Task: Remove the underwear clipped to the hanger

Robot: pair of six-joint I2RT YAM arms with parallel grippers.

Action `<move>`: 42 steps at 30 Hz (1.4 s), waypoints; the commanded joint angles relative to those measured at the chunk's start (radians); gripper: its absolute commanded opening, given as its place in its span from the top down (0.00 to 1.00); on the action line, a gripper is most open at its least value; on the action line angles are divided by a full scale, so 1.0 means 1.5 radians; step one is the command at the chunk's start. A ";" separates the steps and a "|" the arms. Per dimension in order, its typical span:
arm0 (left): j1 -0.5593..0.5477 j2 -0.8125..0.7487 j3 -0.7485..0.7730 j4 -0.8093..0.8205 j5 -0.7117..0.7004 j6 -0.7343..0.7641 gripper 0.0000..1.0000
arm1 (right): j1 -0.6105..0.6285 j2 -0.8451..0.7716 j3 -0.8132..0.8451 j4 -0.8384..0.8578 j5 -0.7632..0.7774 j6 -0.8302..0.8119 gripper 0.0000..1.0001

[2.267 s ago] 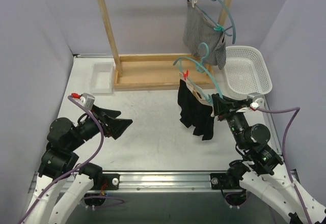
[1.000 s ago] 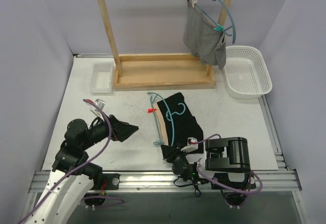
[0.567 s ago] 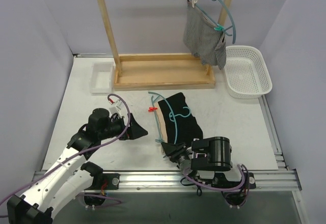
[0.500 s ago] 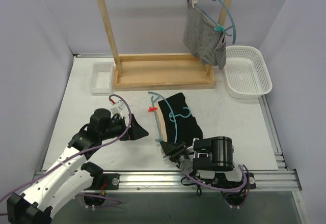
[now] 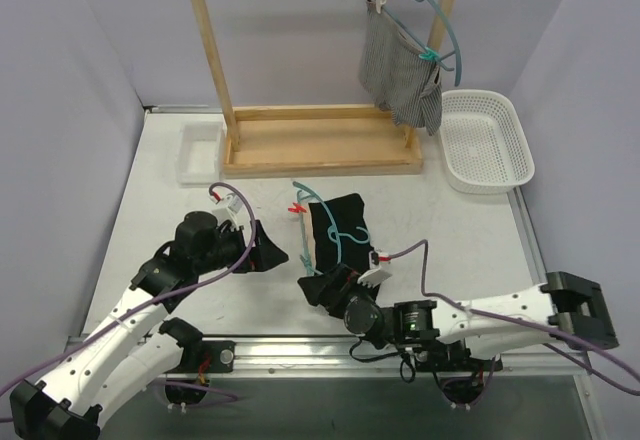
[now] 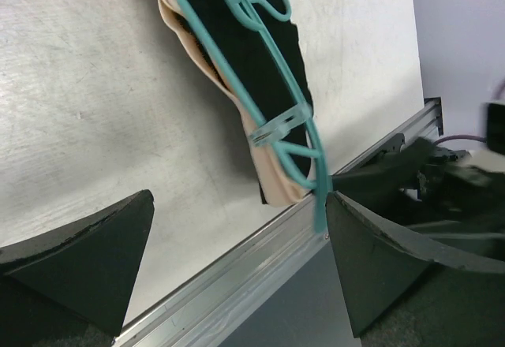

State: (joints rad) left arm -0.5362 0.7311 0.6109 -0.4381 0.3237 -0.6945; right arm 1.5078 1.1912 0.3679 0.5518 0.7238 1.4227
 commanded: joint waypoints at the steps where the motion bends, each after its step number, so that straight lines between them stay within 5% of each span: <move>1: -0.005 -0.007 0.025 -0.002 -0.018 0.008 0.00 | 0.006 -0.104 0.122 -0.555 0.097 0.018 0.12; 5: -0.005 0.005 0.025 0.006 -0.020 0.007 0.00 | -0.003 -0.098 0.182 -0.705 0.106 0.027 0.10; 13: -0.005 0.002 0.017 -0.012 -0.032 0.010 0.00 | -0.014 -0.073 0.153 -0.710 0.048 0.068 0.09; 17: -0.009 0.028 0.002 -0.032 -0.051 0.015 0.00 | -0.013 -0.171 0.117 -0.677 0.072 0.048 0.25; 20: -0.031 0.074 -0.003 -0.026 -0.079 0.007 0.07 | -0.021 -0.254 0.084 -0.570 0.075 -0.044 0.56; 21: -0.041 0.088 -0.009 -0.022 -0.090 0.010 0.07 | -0.027 -0.271 0.067 -0.542 0.062 -0.069 0.76; 24: -0.049 0.137 -0.030 0.019 -0.095 0.006 0.15 | -0.086 -0.325 0.033 -0.431 0.010 -0.160 1.00; 30: -0.071 0.204 -0.025 0.051 -0.121 0.016 0.23 | -0.224 -0.307 -0.059 -0.202 -0.226 -0.251 1.00; 42: -0.078 0.283 0.014 0.083 -0.134 0.023 0.19 | -0.364 0.003 -0.081 0.266 -0.558 -0.325 1.00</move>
State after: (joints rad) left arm -0.6453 1.1202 0.5678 -0.3782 0.1406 -0.6716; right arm 1.0035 1.1458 0.2455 0.6796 0.0536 0.9756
